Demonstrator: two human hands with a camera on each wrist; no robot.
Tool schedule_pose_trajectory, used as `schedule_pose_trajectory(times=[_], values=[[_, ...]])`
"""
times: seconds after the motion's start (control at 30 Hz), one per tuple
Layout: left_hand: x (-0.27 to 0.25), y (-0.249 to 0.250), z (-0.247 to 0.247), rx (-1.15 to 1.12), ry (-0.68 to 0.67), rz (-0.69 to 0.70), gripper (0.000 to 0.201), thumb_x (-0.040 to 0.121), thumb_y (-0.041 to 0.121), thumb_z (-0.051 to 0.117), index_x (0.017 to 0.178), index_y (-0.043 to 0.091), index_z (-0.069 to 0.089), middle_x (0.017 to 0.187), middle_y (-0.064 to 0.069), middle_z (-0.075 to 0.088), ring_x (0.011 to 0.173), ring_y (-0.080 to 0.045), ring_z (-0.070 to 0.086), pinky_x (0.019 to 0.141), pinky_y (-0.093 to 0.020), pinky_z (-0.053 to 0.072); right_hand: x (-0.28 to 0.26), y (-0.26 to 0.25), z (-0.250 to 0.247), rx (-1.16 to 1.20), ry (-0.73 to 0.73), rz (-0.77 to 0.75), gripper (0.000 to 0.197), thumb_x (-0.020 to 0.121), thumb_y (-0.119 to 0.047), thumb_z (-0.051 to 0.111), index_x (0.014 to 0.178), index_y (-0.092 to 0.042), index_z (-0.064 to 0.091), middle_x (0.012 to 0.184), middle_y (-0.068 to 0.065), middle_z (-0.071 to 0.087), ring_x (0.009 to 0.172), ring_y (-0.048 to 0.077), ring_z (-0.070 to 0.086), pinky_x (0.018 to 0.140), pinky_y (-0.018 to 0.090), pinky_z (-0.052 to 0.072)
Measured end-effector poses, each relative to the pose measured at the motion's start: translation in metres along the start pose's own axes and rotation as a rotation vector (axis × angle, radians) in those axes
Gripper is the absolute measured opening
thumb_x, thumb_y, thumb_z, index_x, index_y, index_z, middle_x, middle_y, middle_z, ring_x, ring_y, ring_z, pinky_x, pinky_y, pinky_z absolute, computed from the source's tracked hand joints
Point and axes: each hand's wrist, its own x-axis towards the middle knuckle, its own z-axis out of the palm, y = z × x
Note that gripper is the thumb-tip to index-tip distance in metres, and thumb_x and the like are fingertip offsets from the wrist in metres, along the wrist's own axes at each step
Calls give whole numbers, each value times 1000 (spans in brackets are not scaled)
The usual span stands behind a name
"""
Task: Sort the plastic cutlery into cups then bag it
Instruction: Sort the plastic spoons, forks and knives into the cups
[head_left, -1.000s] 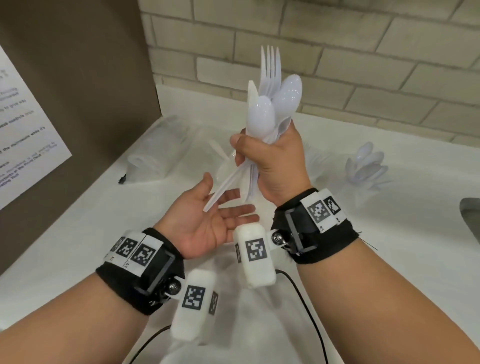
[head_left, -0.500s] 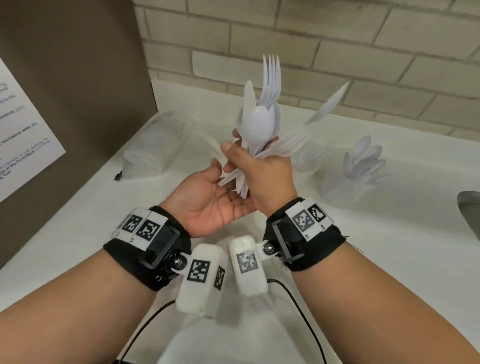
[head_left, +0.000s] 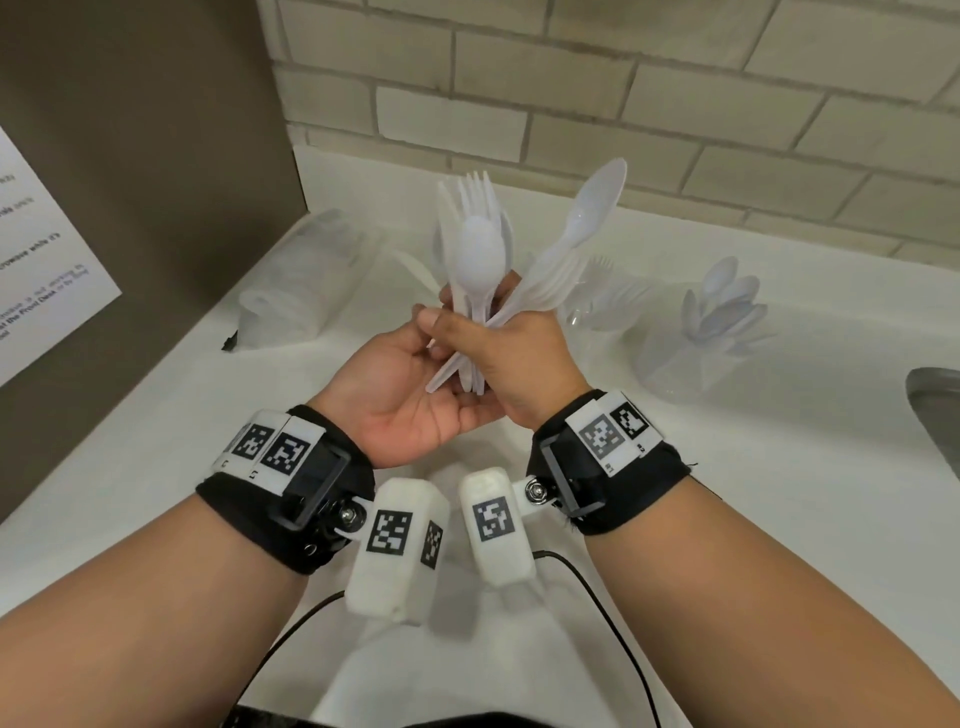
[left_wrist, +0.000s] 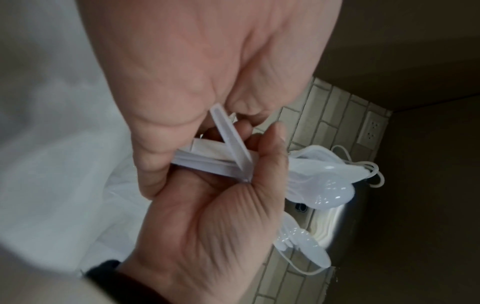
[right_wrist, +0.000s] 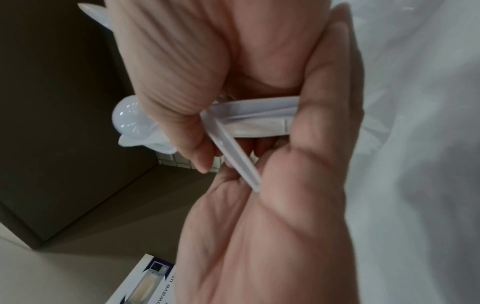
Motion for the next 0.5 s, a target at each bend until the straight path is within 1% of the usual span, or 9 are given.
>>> schedule_pose_trajectory(times=[0.07,0.1,0.17,0.23,0.27,0.33,0.37,0.43,0.5], values=[[-3,4,-5,165,-12,-11,74,89,70,30,129,14,57,115,-8,57,113,-36,48,102,-49,34,1,-2,-4,-14,-36,-20,8,85,1,64,83,2,57,61,13,56,55,28,59,55,31,54],[-5,7,-7,240,-24,38,81,84,74,35,133,12,52,105,-8,53,107,-35,44,97,-48,32,1,-2,-6,-4,-76,-30,8,86,4,61,80,1,56,55,10,51,48,23,53,51,28,49],[-9,17,-8,363,-83,191,85,76,70,55,134,9,48,91,-7,52,90,-32,49,90,-46,35,1,-2,-9,28,-171,-14,15,82,8,59,72,-1,53,48,8,46,40,17,45,48,25,44],[-13,26,-3,445,-159,334,88,68,56,74,139,16,41,97,-14,53,81,-32,55,78,-46,49,-2,2,-10,54,-262,41,22,77,10,59,66,-5,48,51,8,42,35,15,40,43,24,40],[-14,31,0,467,-169,407,98,64,49,81,144,24,32,110,-15,53,87,-32,59,75,-46,52,-4,4,-9,58,-313,81,25,76,11,59,65,-7,46,51,7,41,33,14,38,42,23,38],[-14,38,7,530,-145,573,111,58,42,87,146,36,21,136,-12,46,114,-30,60,91,-42,52,-9,11,-6,44,-421,177,27,75,10,60,66,-10,43,49,1,41,32,12,36,42,21,36],[-14,40,11,585,-135,646,110,57,42,87,145,36,22,141,-10,42,124,-31,54,99,-43,48,-11,14,-4,36,-464,215,27,74,9,60,67,-10,43,49,-1,41,31,12,36,41,21,36],[-14,40,17,696,-126,722,95,61,46,83,140,31,32,142,-7,44,130,-31,49,106,-43,43,-15,19,0,34,-509,252,25,73,9,61,68,-8,43,49,0,42,30,12,38,40,20,37],[-16,37,21,759,-73,745,73,67,53,76,129,24,49,135,-4,53,122,-32,57,102,-46,46,-16,19,2,34,-513,240,23,72,8,62,69,-7,45,53,6,42,31,13,42,40,20,39]])
